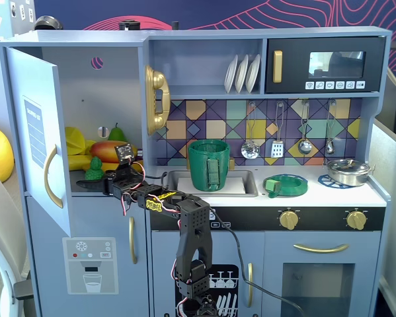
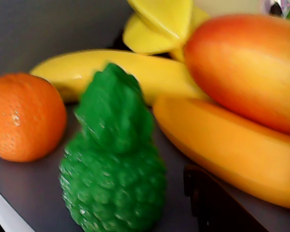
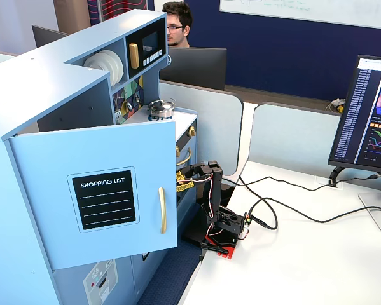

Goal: Pick up the green pineapple from the left cabinet and place it in the green recipient

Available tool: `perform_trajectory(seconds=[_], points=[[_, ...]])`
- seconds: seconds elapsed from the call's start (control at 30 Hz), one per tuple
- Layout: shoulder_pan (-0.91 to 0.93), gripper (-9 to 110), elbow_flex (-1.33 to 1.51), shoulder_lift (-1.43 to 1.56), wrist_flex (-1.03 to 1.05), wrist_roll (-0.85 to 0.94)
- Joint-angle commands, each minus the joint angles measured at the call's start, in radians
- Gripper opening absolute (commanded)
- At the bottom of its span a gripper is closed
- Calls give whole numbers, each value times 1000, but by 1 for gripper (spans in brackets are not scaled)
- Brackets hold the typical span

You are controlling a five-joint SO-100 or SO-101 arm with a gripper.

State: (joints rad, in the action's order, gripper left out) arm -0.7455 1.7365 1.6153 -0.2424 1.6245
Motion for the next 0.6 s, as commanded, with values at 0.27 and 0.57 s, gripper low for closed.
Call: perform_trajectory(seconds=[0.27,0.57], points=[[-15,43,-210,-103,5,18],[-21,0,-238,-140,29,15]])
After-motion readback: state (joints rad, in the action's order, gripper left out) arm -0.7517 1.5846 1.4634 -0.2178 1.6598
